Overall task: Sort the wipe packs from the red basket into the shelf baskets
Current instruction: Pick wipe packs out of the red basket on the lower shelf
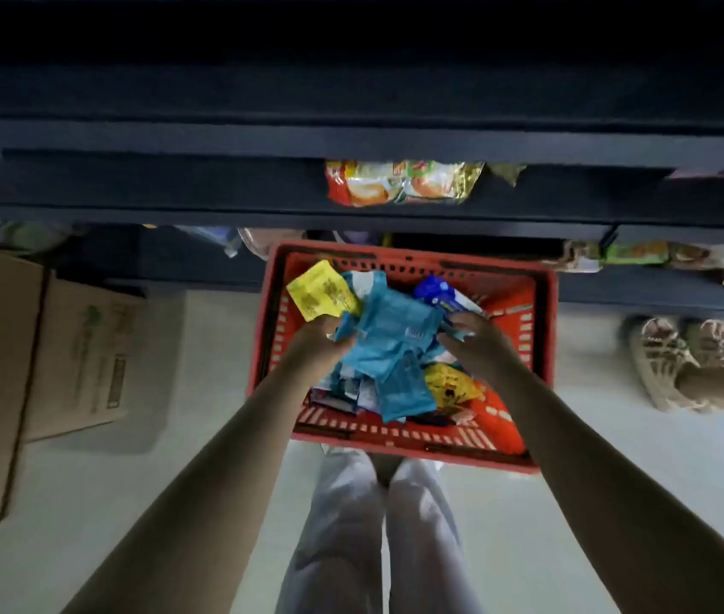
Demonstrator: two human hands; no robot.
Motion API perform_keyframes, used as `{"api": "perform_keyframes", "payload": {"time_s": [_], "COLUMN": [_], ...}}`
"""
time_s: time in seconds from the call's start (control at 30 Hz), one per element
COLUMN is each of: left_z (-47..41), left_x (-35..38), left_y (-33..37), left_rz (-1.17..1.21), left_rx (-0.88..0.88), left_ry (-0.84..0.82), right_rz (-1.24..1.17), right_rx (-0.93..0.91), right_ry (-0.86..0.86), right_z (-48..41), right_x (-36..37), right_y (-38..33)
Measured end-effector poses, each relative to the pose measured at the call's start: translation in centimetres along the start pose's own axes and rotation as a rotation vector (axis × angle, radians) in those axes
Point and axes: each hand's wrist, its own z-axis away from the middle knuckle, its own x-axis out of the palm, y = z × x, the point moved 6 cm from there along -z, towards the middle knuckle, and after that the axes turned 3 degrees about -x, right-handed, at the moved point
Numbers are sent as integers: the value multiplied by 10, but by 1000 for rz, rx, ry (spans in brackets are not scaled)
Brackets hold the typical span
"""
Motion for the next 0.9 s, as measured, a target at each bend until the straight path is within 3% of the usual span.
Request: {"api": "perform_keyframes", "payload": {"time_s": [0.23,0.37,0.63,0.77,0.9], "left_z": [-31,-46,-50,-48,-33], "left_x": [38,42,51,55,56], "left_y": [-48,-59,-65,-57,-47], "left_rz": [319,313,212,47,362], "left_rx": [-169,-185,-187,-172,-186], "left_ry": [51,138,172,119,65], "right_rz": [50,126,427,257,126], "right_rx": [-54,-31,2,-49,-76], "right_ry": [-7,-36,89,71,90], "right_z": [-42,-63,-69,-64,-50], "right_x": [44,57,53,54,43], "right_y": [6,10,17,17,10]}}
